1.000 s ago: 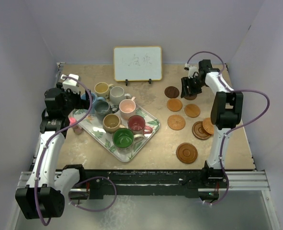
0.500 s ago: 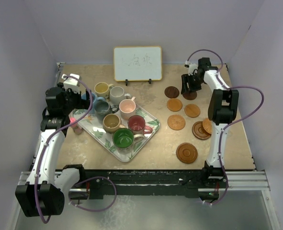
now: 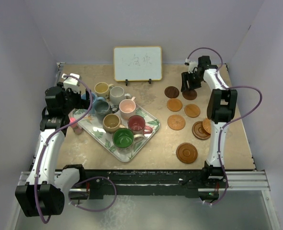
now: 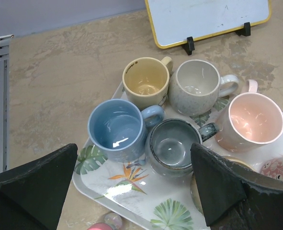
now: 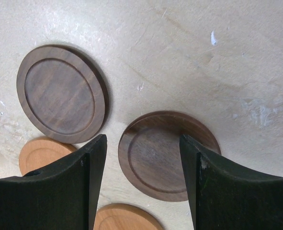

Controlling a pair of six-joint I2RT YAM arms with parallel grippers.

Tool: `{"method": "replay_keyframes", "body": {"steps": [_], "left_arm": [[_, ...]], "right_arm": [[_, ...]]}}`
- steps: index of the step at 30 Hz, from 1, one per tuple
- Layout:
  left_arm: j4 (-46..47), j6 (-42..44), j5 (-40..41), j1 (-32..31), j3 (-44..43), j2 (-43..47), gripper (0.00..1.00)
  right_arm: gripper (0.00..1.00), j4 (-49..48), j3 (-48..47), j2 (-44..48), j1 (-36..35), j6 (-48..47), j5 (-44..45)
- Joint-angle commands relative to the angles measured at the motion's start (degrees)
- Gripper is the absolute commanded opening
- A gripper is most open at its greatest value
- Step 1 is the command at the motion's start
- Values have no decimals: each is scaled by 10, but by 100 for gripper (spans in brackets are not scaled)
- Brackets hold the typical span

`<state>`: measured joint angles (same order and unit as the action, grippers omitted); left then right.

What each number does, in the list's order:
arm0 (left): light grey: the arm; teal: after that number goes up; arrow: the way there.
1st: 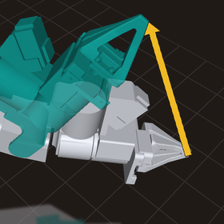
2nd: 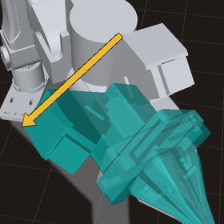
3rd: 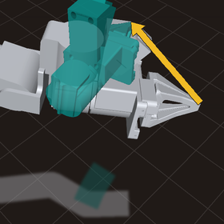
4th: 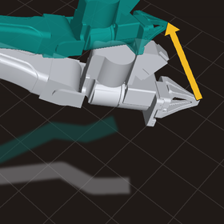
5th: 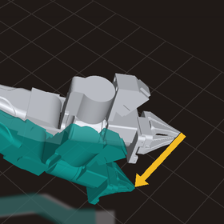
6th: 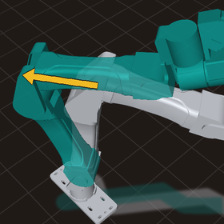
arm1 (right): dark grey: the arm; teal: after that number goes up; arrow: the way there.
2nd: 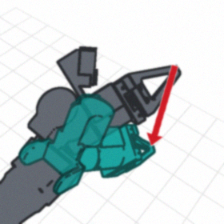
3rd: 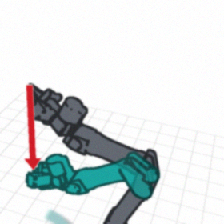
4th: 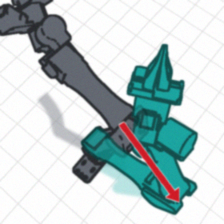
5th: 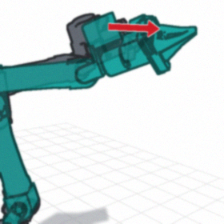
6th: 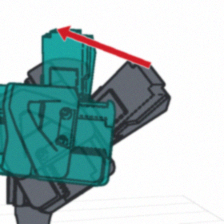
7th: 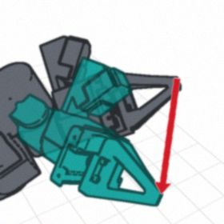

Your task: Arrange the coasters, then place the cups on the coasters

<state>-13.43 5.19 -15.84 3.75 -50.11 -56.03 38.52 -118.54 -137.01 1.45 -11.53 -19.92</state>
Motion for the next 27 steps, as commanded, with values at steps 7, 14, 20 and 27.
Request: {"method": "replay_keyframes", "body": {"steps": [7, 14, 20, 27], "left_arm": [[10, 8, -5, 7, -24, 3, 98], [11, 6, -7, 9, -22, 2, 98], [14, 5, -8, 10, -27, -3, 98], [27, -2, -14, 10, -21, -3, 98]], "right_arm": [[65, 17, -67, -27, 1, 9, 2], [66, 24, -97, -44, 0, 10, -3], [66, 28, -95, -20, 3, 6, -6], [67, 44, -51, 75, 9, 0, -48]]}}
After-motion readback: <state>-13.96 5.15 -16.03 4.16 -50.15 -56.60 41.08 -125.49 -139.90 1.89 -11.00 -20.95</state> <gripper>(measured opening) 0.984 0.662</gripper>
